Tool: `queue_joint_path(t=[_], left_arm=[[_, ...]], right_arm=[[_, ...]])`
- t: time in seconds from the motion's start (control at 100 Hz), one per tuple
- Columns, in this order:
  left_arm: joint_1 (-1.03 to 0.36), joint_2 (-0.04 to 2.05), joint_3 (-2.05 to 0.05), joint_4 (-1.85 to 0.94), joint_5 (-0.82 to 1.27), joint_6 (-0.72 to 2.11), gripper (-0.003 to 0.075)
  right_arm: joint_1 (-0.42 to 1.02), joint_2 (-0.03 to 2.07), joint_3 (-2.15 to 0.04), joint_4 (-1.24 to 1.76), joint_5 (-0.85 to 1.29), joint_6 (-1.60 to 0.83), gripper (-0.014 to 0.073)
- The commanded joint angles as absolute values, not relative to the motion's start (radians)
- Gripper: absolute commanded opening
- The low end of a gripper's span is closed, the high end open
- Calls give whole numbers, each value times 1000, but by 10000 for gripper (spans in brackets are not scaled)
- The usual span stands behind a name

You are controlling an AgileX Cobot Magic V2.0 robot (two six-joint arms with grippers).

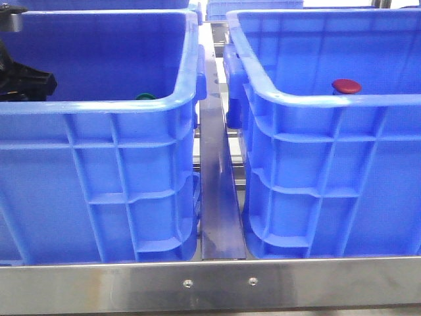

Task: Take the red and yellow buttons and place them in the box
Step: 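Close the left gripper on a yellow push-button switch and lift it, then carry the yellow button to the right gripper and grasp its cap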

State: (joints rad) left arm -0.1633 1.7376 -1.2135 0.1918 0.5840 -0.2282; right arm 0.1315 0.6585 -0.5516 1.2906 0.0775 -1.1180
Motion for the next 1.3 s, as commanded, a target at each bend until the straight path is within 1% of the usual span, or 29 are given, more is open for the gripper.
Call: queue_joint_path(t=[0.0, 0.05, 0.07, 0.09, 0.14, 0.15, 0.17, 0.21, 0.3, 0.49, 0.58, 0.7, 0.84, 1.01, 1.29], left_arm=[[-160, 1701, -1245, 194, 535, -241, 403], [-160, 1701, -1245, 194, 535, -241, 316], [-160, 1701, -1247, 194, 535, -241, 265], [-160, 1699, -1247, 194, 535, -241, 239], [-160, 1695, -1247, 199, 535, -241, 146], [-160, 1693, -1247, 199, 535, -241, 146], [-160, 1691, -1247, 201, 535, -241, 105], [-160, 1684, -1247, 206, 535, -241, 53], [-160, 1657, -1247, 208, 535, -241, -22], [-168, 1563, -1247, 208, 581, -241, -20], [-198, 1507, -1245, 208, 631, -237, -20], [-275, 1426, -1230, 210, 664, -228, -20], [-398, 1327, -1214, 210, 678, -222, -20], [-589, 1234, -1214, 210, 697, -222, -20], [-922, 1200, -1214, 210, 652, -208, -20]], right_arm=[[129, 653, -578, 1290, 66, -1123, -69], [129, 653, -578, 1290, 66, -1123, -69], [129, 653, -578, 1290, 66, -1123, -69], [129, 653, -578, 1290, 66, -1123, -69], [129, 653, -578, 1290, 67, -1123, -69], [129, 653, -578, 1290, 67, -1123, -69], [129, 653, -578, 1290, 67, -1123, -69], [129, 653, -578, 1290, 67, -1123, -69], [129, 653, -578, 1290, 68, -1123, -69], [129, 653, -578, 1290, 70, -1123, -69], [129, 653, -578, 1290, 70, -1123, -69], [129, 653, -578, 1290, 70, -1123, -69], [129, 653, -578, 1290, 70, -1123, -69], [129, 653, -578, 1290, 70, -1123, -69], [129, 654, -578, 1290, 71, -1123, -67]])
